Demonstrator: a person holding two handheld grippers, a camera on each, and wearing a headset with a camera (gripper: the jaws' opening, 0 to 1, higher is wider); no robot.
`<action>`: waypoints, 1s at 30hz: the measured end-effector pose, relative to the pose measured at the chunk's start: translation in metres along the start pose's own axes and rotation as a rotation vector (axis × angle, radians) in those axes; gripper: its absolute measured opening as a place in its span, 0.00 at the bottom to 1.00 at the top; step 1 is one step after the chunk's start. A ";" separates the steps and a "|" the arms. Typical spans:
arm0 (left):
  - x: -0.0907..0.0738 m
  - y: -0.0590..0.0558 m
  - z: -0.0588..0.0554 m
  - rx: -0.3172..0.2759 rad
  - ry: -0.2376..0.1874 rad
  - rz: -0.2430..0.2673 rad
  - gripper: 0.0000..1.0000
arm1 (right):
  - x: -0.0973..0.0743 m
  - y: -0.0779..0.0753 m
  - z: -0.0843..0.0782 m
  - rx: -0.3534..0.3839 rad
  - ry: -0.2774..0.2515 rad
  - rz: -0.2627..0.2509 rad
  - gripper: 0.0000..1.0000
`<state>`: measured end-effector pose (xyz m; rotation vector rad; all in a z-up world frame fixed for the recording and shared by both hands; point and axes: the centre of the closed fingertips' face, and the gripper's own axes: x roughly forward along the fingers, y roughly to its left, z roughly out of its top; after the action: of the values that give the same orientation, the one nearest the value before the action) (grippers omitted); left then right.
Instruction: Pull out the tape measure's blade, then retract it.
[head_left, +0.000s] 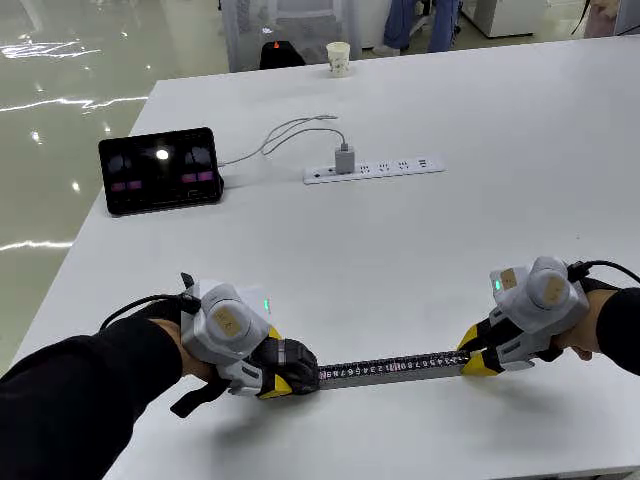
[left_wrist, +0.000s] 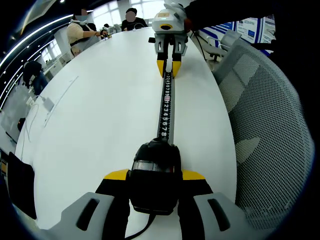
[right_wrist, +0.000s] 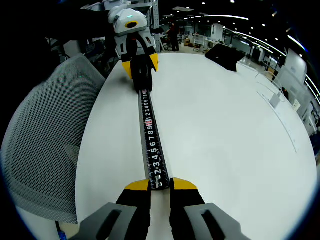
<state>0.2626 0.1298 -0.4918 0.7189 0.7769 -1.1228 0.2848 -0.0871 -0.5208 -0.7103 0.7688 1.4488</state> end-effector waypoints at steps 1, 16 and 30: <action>0.000 0.000 0.000 0.000 0.000 0.000 0.31 | 0.000 0.000 0.000 -0.002 0.001 -0.001 0.10; -0.001 0.001 -0.002 0.000 0.002 0.003 0.31 | -0.007 -0.003 -0.009 0.003 0.007 -0.009 0.10; -0.001 0.001 -0.002 0.000 0.001 0.002 0.31 | -0.012 -0.001 -0.014 0.015 0.013 -0.014 0.10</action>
<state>0.2633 0.1321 -0.4923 0.7200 0.7770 -1.1208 0.2859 -0.1057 -0.5192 -0.7123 0.7826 1.4256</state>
